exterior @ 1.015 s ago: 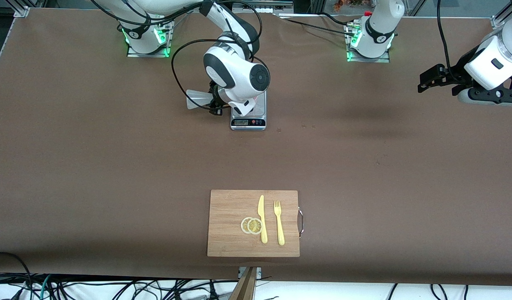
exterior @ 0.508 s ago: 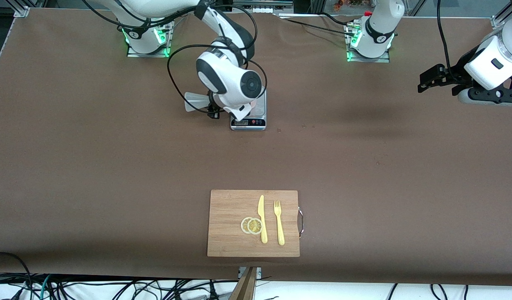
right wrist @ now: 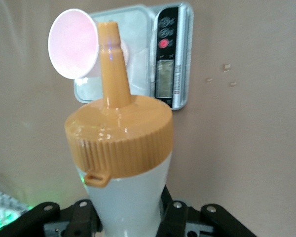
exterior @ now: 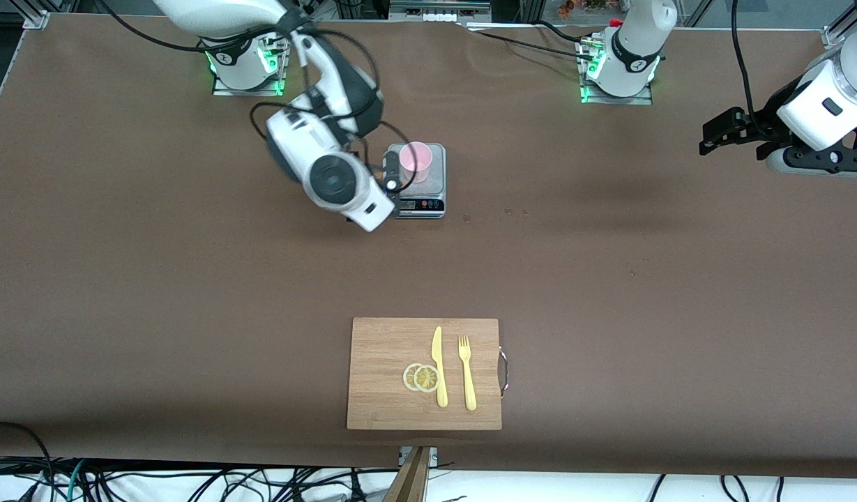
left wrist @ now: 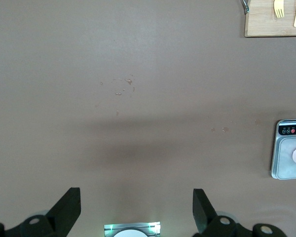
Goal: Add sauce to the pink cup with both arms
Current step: 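Carry the bottle back and set it down with the right gripper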
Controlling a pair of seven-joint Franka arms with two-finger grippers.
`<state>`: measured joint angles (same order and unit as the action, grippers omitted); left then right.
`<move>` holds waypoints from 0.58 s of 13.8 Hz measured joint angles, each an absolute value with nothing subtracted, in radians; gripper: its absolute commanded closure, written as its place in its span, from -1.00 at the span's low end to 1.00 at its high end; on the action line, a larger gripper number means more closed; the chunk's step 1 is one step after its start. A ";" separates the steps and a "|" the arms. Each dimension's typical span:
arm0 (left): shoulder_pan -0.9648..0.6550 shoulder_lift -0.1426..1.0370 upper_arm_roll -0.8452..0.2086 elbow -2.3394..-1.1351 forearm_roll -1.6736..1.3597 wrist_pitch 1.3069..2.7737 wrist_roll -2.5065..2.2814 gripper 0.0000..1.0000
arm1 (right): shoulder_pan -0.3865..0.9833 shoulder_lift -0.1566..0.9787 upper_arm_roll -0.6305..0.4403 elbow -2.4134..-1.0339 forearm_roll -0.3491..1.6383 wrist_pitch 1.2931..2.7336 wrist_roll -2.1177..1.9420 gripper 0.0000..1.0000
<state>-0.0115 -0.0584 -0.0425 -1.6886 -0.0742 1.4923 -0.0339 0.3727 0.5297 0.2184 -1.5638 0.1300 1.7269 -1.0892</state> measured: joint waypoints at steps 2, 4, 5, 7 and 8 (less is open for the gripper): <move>-0.012 -0.058 -0.042 -1.689 -0.074 1.492 -0.034 -1.00 | 0.318 0.531 0.122 -1.565 0.304 1.738 -1.311 1.00; -0.012 -0.058 -0.042 -1.689 -0.074 1.492 -0.034 -1.00 | 0.268 0.536 0.028 -1.574 0.464 1.737 -1.500 1.00; -0.012 -0.058 -0.042 -1.689 -0.074 1.492 -0.034 -1.00 | 0.237 0.542 0.004 -1.580 0.537 1.736 -1.567 1.00; -0.012 -0.058 -0.043 -1.689 -0.074 1.492 -0.034 -1.00 | 0.180 0.564 -0.035 -1.589 0.690 1.719 -1.693 1.00; -0.012 -0.058 -0.043 -1.689 -0.074 1.492 -0.034 -1.00 | 0.156 0.583 -0.058 -1.592 0.766 1.694 -1.767 1.00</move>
